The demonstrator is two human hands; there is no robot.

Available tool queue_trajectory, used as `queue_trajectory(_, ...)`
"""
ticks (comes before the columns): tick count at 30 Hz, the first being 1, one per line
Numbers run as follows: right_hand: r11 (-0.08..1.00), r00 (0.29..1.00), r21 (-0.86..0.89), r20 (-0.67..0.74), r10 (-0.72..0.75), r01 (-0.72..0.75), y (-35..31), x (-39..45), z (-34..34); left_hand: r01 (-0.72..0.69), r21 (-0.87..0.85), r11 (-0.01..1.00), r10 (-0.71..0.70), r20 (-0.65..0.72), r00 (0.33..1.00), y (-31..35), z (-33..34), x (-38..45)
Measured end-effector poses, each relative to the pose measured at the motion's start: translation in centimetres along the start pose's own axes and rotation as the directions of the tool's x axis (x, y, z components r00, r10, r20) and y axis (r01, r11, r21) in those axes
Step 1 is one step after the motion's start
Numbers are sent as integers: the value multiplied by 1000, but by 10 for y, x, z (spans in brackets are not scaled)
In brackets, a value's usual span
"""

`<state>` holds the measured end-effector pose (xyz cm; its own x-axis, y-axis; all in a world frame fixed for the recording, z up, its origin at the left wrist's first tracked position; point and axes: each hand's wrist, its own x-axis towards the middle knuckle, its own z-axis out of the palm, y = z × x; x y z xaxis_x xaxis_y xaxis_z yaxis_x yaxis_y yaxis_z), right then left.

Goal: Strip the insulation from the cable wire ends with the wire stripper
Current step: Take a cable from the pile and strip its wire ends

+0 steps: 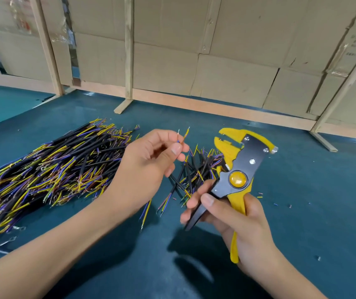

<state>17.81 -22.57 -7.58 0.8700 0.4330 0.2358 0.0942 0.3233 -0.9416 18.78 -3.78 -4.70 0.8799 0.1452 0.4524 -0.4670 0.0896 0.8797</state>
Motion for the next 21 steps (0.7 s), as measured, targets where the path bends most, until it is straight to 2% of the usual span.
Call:
queue_trajectory(3,995,988,-34,-116,-99,95,0,1,0,41,-33,999,-38,86,996,3,3,-2)
queue_trajectory(5,988,972,-74,-179,-150,139,-2,3,-1,19,56,998,-26,137,990,5,5,-5)
queue_trajectory(8,979,959,-83,-203,-198,185,-11,5,0,-128,306,943,73,185,980,7,11,-13)
queue_trajectory(12,979,968,-54,-151,-201,195,-19,5,1,-392,539,746,281,278,918,5,16,-23)
queue_trajectory(17,983,940,-94,-289,-181,161,-10,7,-4,-465,550,694,348,310,885,2,13,-23)
queue_trajectory(21,989,944,-45,-295,-147,141,-10,9,-6,-422,527,738,303,300,905,3,14,-23)
